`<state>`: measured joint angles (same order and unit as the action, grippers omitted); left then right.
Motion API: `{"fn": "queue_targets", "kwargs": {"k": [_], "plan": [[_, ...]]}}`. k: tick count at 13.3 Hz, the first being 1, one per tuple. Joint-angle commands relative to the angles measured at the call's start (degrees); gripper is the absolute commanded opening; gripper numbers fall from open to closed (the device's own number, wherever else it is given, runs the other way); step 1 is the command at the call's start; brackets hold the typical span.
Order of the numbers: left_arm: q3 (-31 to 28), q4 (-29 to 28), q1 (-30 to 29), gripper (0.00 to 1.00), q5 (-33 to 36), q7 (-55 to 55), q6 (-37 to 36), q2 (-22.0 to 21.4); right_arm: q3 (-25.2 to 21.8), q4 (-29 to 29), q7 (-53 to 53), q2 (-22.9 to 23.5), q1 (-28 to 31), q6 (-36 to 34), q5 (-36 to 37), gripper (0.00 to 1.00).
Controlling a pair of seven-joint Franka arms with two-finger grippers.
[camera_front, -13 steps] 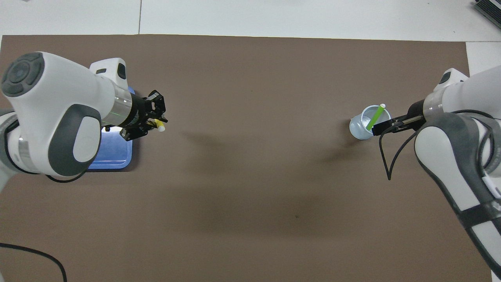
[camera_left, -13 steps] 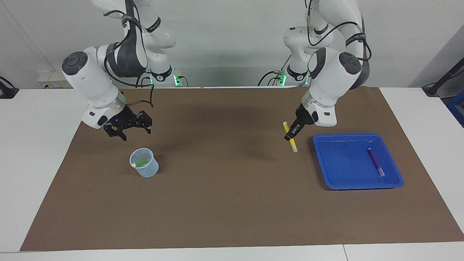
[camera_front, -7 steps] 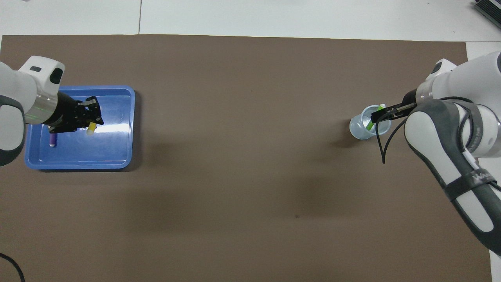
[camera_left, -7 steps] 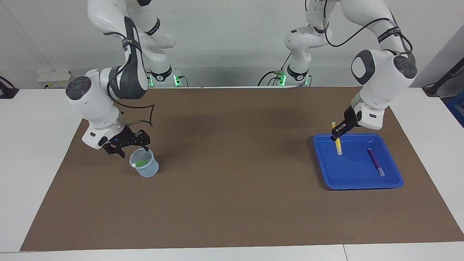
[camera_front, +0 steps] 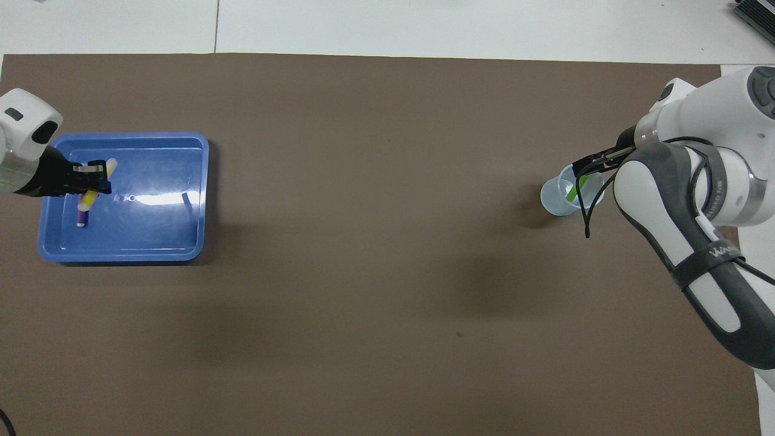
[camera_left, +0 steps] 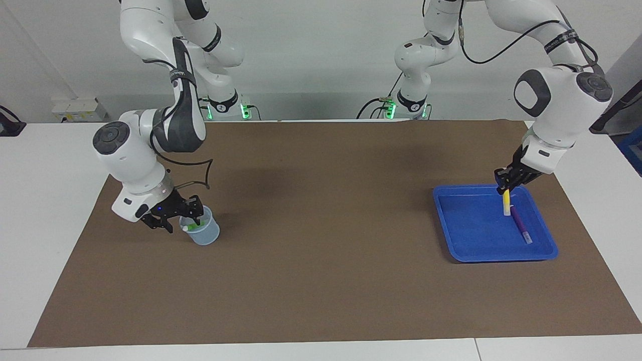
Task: Right arm passes pens to left for tray arrangement
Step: 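Lower the yellow pen into the blue tray while the right gripper returns, then open the left gripper over the tray and withdraw it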
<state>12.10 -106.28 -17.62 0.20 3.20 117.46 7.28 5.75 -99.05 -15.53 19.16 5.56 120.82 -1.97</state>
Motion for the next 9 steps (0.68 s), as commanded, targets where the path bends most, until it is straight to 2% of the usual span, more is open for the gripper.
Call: {"fn": "queue_targets", "kwargs": {"k": [1,4,7,9], "plan": [[0.5,-2.7,-1.0,0.00,4.1,3.6,7.2,2.5,0.4,1.0,-1.0,0.5,0.5,-0.5,1.4,0.46],[0.4,-2.6,-3.1,0.00,4.6,4.4,14.4,6.3,0.4,0.4,-0.9,0.5,0.2,-0.1,1.4,0.41],[0.4,-2.7,-4.3,0.00,4.6,7.1,19.2,9.9,0.4,-0.1,-0.7,0.6,0.2,0.1,1.4,0.40],[0.4,-2.8,-4.6,0.00,4.6,6.9,21.0,11.6,0.4,-0.1,-0.6,0.6,0.2,-0.3,1.4,0.33]]}}
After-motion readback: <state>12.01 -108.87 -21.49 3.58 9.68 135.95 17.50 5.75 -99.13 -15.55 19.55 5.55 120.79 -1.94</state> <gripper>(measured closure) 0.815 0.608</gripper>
